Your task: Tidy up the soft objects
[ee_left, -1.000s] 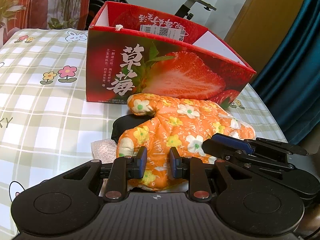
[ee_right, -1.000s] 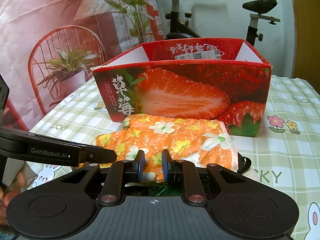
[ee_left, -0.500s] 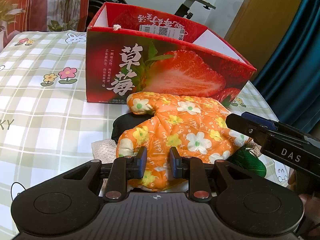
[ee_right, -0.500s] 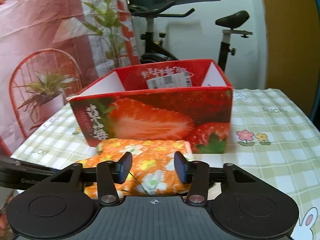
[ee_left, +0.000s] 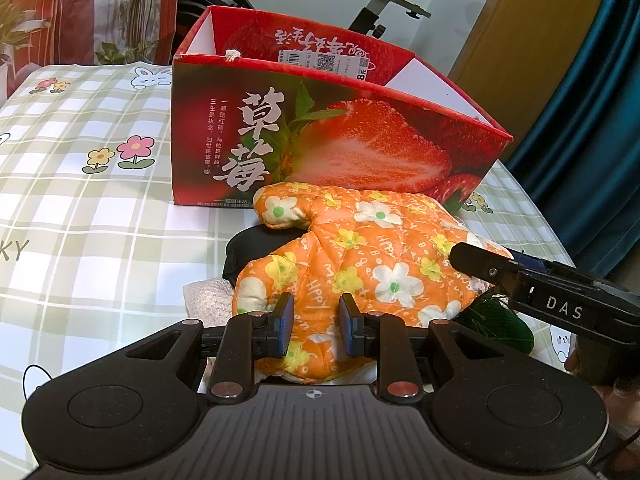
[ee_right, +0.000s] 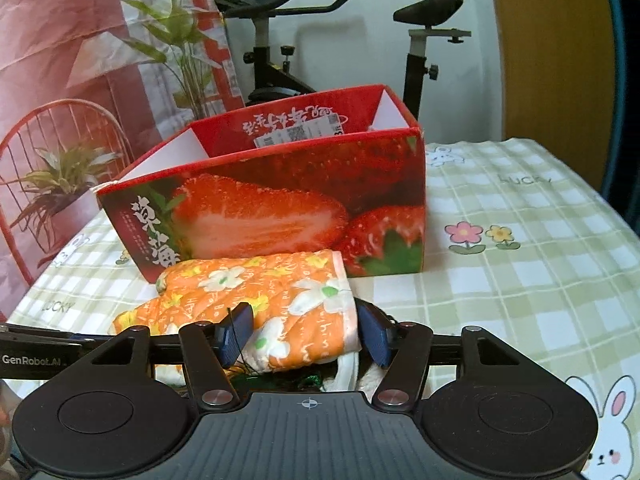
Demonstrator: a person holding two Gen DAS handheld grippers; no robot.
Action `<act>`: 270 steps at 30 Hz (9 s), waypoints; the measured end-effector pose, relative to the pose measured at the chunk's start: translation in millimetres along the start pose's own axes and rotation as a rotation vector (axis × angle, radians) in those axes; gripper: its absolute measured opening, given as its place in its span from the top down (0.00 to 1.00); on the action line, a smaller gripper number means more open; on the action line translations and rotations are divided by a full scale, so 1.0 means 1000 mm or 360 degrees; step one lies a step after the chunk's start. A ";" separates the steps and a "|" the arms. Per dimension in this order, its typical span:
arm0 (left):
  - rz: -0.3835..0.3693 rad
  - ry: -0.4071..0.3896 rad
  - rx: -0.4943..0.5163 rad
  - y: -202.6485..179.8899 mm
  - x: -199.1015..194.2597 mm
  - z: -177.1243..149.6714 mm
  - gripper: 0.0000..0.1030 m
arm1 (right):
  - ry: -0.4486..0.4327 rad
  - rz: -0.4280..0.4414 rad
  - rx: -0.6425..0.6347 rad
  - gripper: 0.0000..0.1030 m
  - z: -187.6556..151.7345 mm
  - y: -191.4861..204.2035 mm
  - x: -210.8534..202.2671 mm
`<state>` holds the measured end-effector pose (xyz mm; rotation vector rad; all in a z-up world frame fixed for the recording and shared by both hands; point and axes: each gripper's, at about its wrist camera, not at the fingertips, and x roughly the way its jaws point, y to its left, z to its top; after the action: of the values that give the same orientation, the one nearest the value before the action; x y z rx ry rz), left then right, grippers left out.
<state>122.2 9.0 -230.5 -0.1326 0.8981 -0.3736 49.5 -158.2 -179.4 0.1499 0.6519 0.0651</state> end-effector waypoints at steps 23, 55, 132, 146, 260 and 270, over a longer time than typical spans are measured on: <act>0.0005 -0.0001 0.0000 -0.001 0.000 0.000 0.75 | -0.0196 -0.0044 -0.0377 0.52 0.005 0.034 -0.021; 0.0004 -0.0006 -0.0015 0.000 0.000 -0.001 0.75 | -0.0095 0.0003 -0.0012 0.47 0.004 0.014 -0.035; 0.0057 -0.0040 -0.0394 0.029 -0.015 0.001 0.56 | 0.0052 0.0018 -0.0306 0.87 -0.003 0.023 -0.006; 0.0065 -0.0257 -0.0173 0.009 -0.046 0.010 0.86 | -0.0081 0.0118 -0.0288 0.87 0.010 0.027 -0.034; -0.0124 0.0088 -0.0536 0.060 0.044 0.038 0.38 | 0.0175 0.0103 -0.0222 0.46 0.006 0.017 0.024; -0.0066 0.0007 -0.0272 0.034 0.028 0.049 0.53 | 0.0179 0.0094 -0.0236 0.46 0.006 0.019 0.025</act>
<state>184.8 28.1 -229.7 -0.3080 0.9323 -0.3356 72.2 -137.4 -186.8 0.0226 0.7521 0.1793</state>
